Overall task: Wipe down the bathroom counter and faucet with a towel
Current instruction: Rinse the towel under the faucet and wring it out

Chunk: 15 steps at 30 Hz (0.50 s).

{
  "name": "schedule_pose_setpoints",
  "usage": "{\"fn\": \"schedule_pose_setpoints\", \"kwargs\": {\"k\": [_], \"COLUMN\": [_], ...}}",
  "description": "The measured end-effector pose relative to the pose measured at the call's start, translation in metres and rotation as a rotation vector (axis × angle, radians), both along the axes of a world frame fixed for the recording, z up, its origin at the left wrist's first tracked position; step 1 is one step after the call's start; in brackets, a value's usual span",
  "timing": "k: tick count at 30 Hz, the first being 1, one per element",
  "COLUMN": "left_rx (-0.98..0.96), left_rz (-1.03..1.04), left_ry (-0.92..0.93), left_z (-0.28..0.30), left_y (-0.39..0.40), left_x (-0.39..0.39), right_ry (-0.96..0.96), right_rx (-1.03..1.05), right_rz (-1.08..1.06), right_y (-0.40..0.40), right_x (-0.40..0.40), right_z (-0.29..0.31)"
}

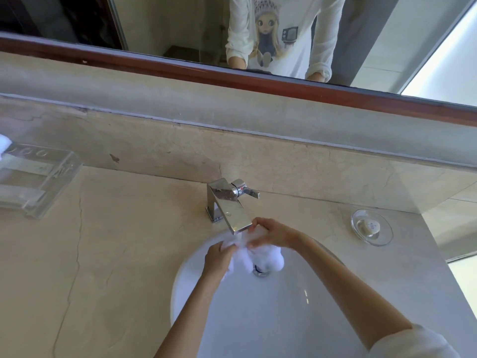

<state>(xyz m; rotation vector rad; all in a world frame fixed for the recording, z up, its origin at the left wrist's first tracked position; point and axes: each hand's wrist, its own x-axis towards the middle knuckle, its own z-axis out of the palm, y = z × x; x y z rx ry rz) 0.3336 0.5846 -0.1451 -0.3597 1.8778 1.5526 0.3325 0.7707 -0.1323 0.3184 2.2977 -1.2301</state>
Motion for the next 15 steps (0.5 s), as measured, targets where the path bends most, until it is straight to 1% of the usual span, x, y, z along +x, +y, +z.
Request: {"fn": "schedule_pose_setpoints", "kwargs": {"k": [1,2,4,6,8,10,12,13,14,15], "left_rx": [0.074,0.098,0.085,0.067,0.048,0.122,0.226,0.261,0.276,0.277], "left_rz": [0.113,0.176,0.213,0.220,0.190,0.147,0.102,0.125,0.190,0.282], "left_ry": [-0.043,-0.030,0.021,0.000,-0.007,0.046,0.054,0.030,-0.001,-0.036], "left_z": [0.004,0.006,0.008,0.009,0.009,0.004,-0.003,-0.006,-0.005,-0.002], "left_y": [0.004,0.005,0.005,0.003,-0.003,-0.009,-0.012,-0.011,-0.005,0.001], "left_x": [-0.002,-0.005,-0.009,-0.010,-0.010,-0.010,-0.007,-0.003,0.001,0.004], "right_ry": [-0.002,0.020,0.138,0.213,0.175,0.071,0.052,0.086,0.138,0.192], "right_rx": [0.055,0.108,0.143,0.032,-0.160,-0.341,-0.489,-0.503,-0.456,-0.367], "right_rz": [0.061,0.099,0.060,-0.061,-0.167,-0.256,-0.364,-0.424,-0.470,-0.501], "right_y": [0.003,0.004,0.007,0.014,0.017,0.014,-0.001,-0.012,-0.024,-0.039], "right_x": [0.005,0.009,0.016,0.022,0.026,0.031,0.035,0.035,0.033,0.033], "right_z": [-0.002,-0.003,-0.004,-0.006,-0.004,-0.004,-0.002,-0.002,-0.001,0.000]}}
